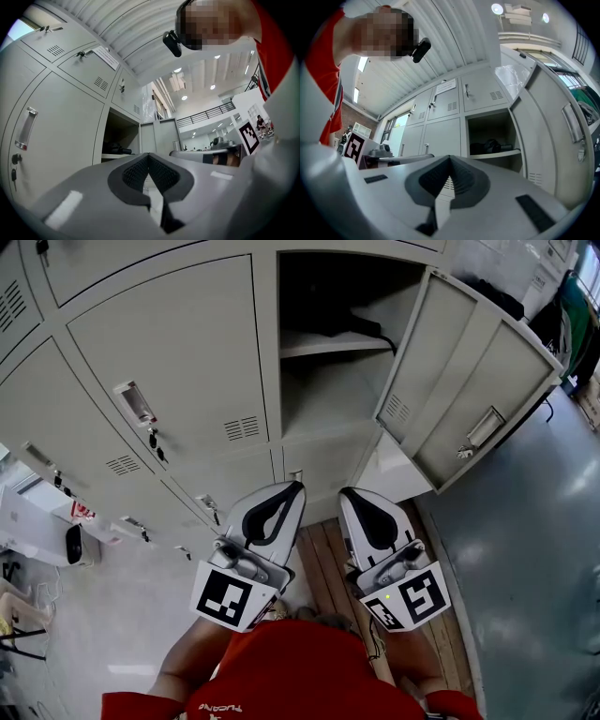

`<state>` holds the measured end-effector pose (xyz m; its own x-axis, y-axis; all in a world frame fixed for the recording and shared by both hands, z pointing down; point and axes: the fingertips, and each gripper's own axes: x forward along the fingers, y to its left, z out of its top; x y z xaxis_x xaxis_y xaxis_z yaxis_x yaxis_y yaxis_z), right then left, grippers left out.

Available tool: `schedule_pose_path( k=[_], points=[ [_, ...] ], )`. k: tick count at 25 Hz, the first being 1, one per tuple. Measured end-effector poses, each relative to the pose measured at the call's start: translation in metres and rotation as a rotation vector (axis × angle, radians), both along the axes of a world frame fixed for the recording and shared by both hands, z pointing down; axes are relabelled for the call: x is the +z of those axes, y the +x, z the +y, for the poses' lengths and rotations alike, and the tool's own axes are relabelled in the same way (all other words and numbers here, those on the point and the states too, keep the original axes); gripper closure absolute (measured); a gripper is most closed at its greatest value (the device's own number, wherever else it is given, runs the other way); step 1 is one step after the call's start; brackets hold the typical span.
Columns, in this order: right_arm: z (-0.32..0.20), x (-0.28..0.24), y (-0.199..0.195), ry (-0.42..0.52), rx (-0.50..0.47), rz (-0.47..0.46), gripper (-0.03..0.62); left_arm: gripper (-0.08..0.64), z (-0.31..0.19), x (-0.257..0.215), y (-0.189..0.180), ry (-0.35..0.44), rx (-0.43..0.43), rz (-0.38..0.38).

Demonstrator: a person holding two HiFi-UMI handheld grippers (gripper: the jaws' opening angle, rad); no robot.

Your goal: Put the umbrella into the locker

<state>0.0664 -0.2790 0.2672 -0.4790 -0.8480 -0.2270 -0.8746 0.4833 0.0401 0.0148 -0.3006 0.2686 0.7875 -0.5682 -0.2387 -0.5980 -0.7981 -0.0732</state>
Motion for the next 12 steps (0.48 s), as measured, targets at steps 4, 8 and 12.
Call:
schedule_pose_path(
  k=[4, 8, 12],
  points=[
    [-0.0006, -0.0022, -0.0018, 0.001, 0.000, 0.002, 0.589, 0.554, 0.0007, -0.0058, -0.0012, 0.024, 0.009, 0.021],
    [-0.0011, -0.0044, -0.0031, 0.005, 0.001, 0.003, 0.589, 0.554, -0.0006, -0.0025, -0.0021, 0.018, 0.005, 0.011],
    [-0.0016, -0.0043, -0.0045, 0.006, -0.002, 0.006, 0.589, 0.554, -0.0025, 0.0032, -0.0018, 0.002, -0.001, -0.005]
  ],
)
